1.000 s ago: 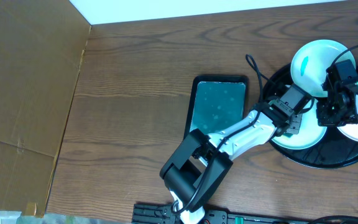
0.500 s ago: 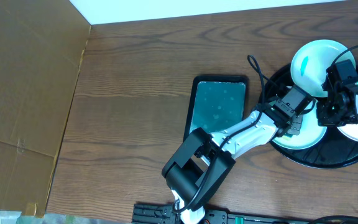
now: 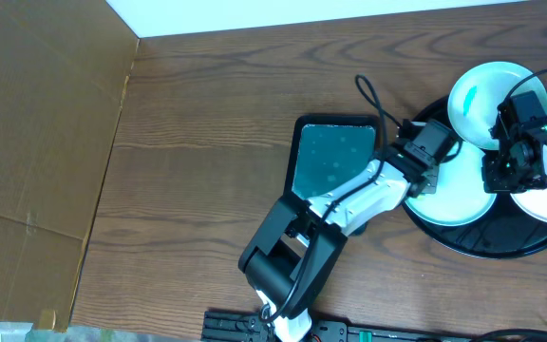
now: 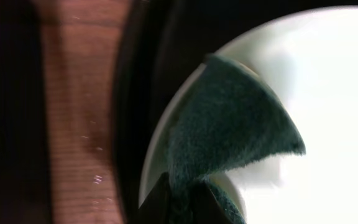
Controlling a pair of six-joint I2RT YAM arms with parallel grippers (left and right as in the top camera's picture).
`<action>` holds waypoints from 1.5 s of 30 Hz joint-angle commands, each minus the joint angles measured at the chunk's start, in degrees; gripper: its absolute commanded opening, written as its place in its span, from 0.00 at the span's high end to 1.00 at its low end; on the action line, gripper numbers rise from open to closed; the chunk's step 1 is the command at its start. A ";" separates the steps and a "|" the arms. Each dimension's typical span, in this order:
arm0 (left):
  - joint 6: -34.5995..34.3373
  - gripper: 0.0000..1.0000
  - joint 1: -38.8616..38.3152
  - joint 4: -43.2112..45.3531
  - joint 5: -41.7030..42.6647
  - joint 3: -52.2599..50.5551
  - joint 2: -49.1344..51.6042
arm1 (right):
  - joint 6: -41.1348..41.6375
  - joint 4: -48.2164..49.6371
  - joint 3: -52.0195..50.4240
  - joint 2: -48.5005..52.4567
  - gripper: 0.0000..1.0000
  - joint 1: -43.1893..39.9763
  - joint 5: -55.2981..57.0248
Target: Clean dirty plates on tray and stack at the side
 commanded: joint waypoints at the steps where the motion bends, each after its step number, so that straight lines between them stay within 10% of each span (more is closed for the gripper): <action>1: -0.04 0.93 2.64 -0.92 -7.32 -1.25 -1.64 | -1.03 -0.57 0.28 0.24 0.98 0.42 2.29; 17: -5.49 0.93 2.58 7.23 26.67 -1.27 -3.21 | -1.01 -0.52 0.28 0.24 0.98 0.42 2.29; 26: -15.41 0.93 2.54 7.06 17.00 -1.27 1.95 | -1.01 -0.44 0.28 0.24 0.99 0.42 2.27; 45: -7.54 0.93 2.62 0.76 -15.28 -1.14 -0.37 | -1.01 -0.81 0.28 0.24 0.99 0.55 2.27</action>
